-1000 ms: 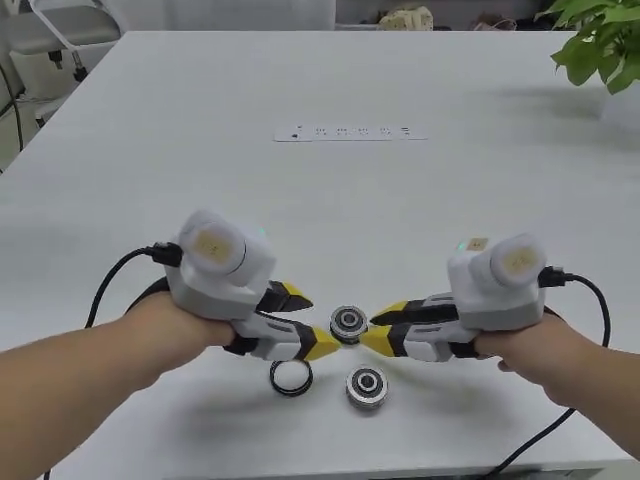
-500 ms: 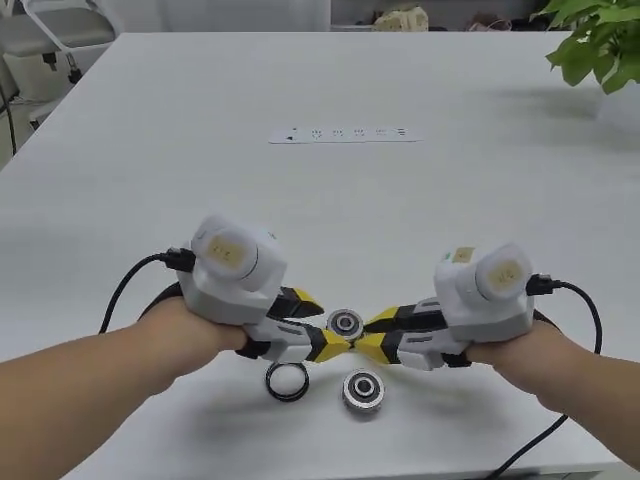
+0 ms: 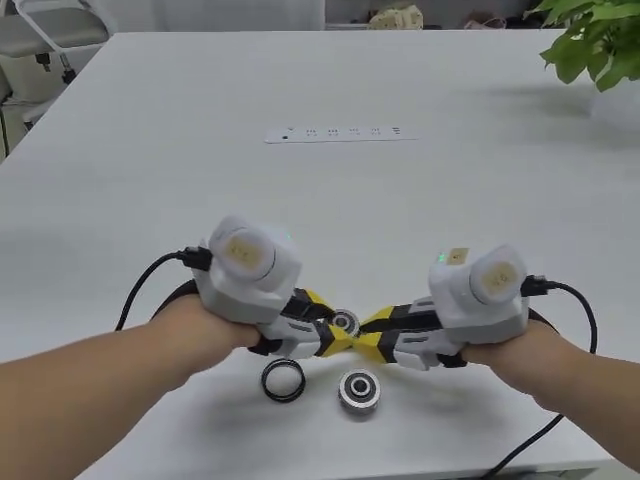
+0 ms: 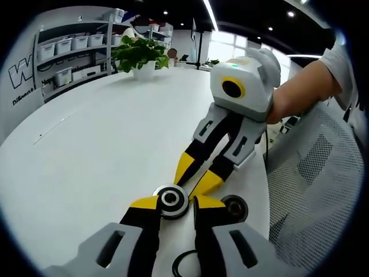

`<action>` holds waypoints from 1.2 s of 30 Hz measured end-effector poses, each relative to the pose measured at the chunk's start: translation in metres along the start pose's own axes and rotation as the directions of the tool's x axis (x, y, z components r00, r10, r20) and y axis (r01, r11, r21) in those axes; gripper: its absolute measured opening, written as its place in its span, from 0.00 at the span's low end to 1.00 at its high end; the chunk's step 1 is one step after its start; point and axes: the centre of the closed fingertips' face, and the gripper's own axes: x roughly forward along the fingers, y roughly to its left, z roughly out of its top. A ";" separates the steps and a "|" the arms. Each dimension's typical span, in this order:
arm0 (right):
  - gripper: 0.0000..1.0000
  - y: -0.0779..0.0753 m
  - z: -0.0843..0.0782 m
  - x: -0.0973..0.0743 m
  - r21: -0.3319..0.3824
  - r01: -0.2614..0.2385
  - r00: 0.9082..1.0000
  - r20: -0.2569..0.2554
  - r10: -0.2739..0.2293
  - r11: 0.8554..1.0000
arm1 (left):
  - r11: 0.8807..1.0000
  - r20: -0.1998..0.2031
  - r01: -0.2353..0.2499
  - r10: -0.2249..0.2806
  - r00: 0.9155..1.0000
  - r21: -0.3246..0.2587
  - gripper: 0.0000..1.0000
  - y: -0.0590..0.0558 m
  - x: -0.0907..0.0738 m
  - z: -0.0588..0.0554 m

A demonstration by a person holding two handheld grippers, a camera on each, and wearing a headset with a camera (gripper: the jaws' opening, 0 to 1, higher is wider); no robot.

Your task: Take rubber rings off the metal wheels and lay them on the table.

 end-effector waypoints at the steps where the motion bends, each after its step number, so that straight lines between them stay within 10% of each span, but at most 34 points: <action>1: 0.11 0.000 0.000 0.000 0.002 0.000 1.000 0.002 0.000 1.000 | 1.000 0.000 0.000 0.000 1.000 -0.001 0.16 0.000 0.000 0.000; 10: 0.10 0.000 0.001 0.000 0.010 0.003 1.000 0.009 -0.003 1.000 | 0.996 -0.007 -0.041 0.041 0.999 0.075 0.10 0.005 0.001 0.000; 36: 0.00 -0.007 -0.002 -0.001 0.187 0.032 0.999 0.005 -0.033 0.982 | 0.995 0.008 -0.082 0.082 0.997 0.061 0.07 0.009 0.002 0.000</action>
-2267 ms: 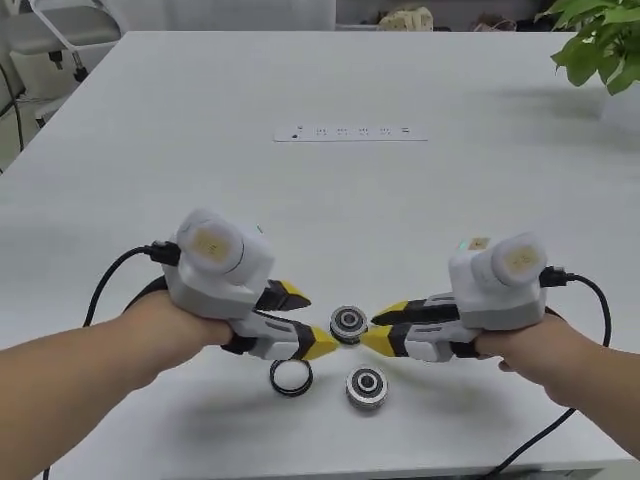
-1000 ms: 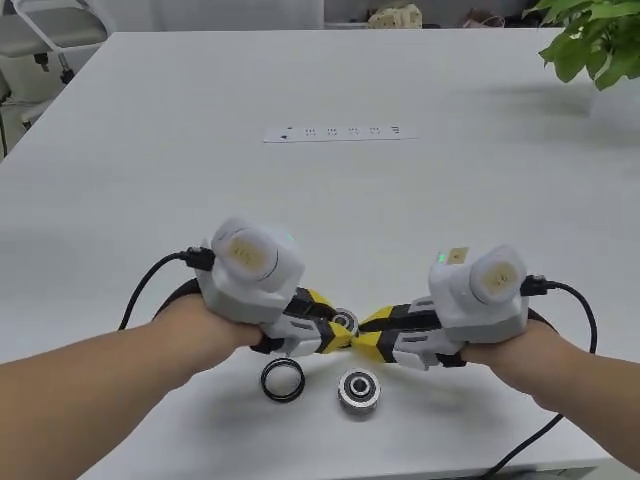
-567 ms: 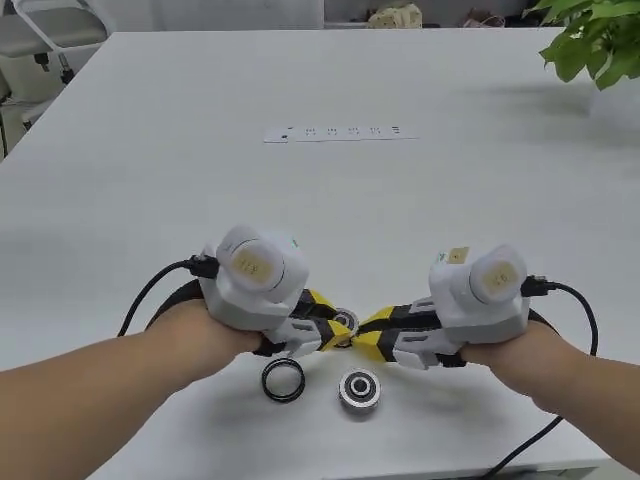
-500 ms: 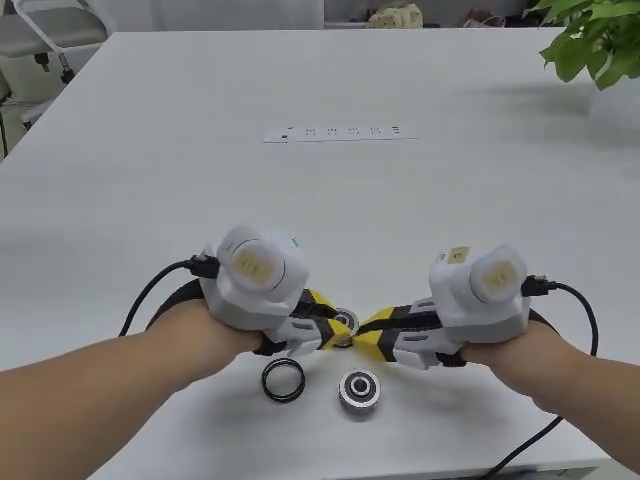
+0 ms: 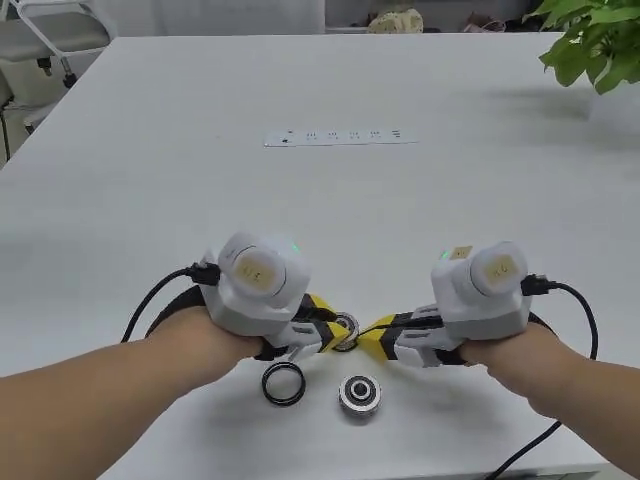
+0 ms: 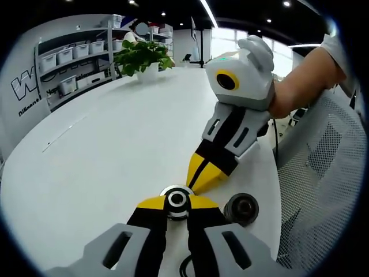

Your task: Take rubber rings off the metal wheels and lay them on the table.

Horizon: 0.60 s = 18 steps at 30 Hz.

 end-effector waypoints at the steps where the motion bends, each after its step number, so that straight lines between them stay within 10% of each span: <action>1: 0.00 0.001 0.000 0.000 0.009 -0.004 1.000 0.001 0.004 1.000 | 1.000 0.003 -0.003 0.003 1.000 0.000 0.07 0.000 0.000 0.000; 18: 0.00 -0.002 0.002 -0.004 0.178 -0.007 0.999 0.036 0.001 0.984 | 1.000 0.012 -0.019 0.019 1.000 -0.009 0.07 0.000 0.000 0.000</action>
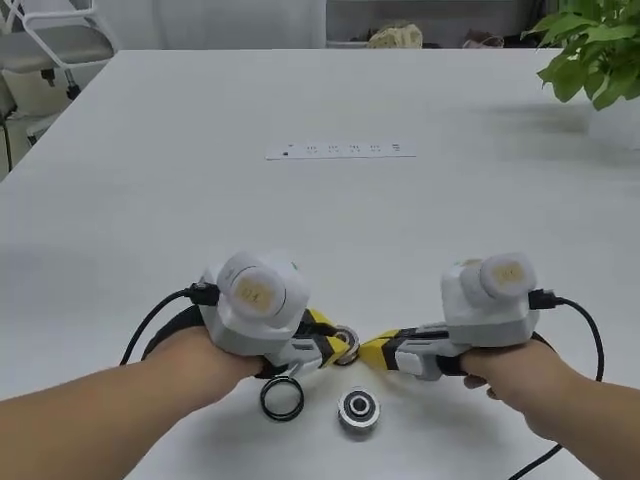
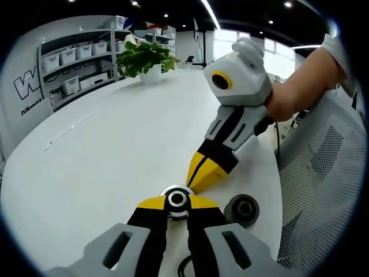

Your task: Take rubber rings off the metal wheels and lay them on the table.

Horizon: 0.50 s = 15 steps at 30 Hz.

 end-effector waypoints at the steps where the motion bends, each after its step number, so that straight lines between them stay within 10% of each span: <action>1: 0.00 0.000 0.000 0.000 0.002 0.001 1.000 0.001 -0.001 1.000 | 1.000 0.000 0.000 0.000 1.000 -0.001 0.07 0.000 0.000 0.000; 15: 0.00 -0.005 0.010 -0.004 0.038 0.022 0.999 0.045 -0.024 0.999 | 1.000 -0.004 -0.008 0.008 1.000 -0.004 0.07 -0.002 0.000 0.000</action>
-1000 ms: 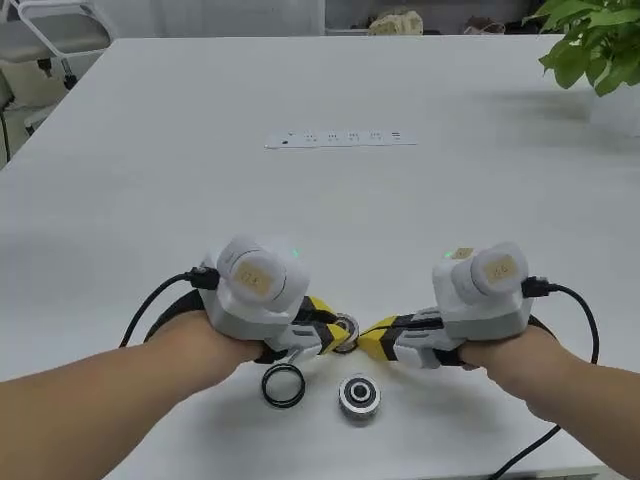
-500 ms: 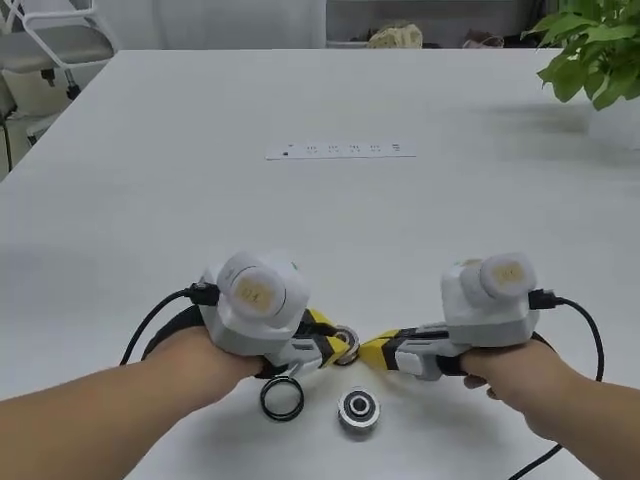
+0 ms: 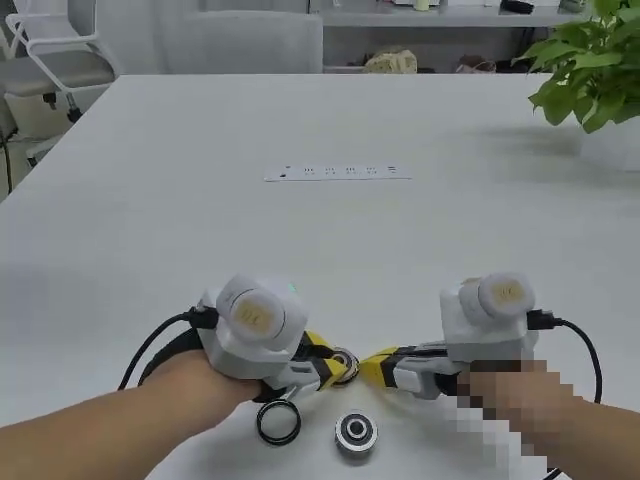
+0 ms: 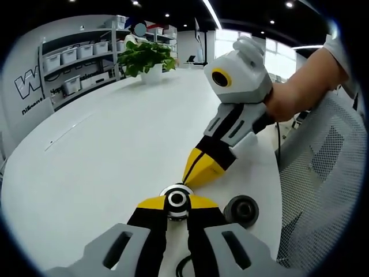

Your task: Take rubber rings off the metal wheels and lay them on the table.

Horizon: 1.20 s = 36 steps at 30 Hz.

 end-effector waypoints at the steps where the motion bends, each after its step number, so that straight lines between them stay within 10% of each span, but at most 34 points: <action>1: 0.00 0.001 0.002 0.000 0.020 -0.007 1.000 0.007 0.006 1.000 | 1.000 -0.001 -0.001 0.001 1.000 0.000 0.07 0.000 0.000 0.000; 36: 0.00 0.013 0.007 -0.002 -0.017 -0.023 1.000 0.012 0.023 1.000 | 1.000 -0.018 -0.011 0.011 1.000 0.003 0.07 0.000 -0.001 0.001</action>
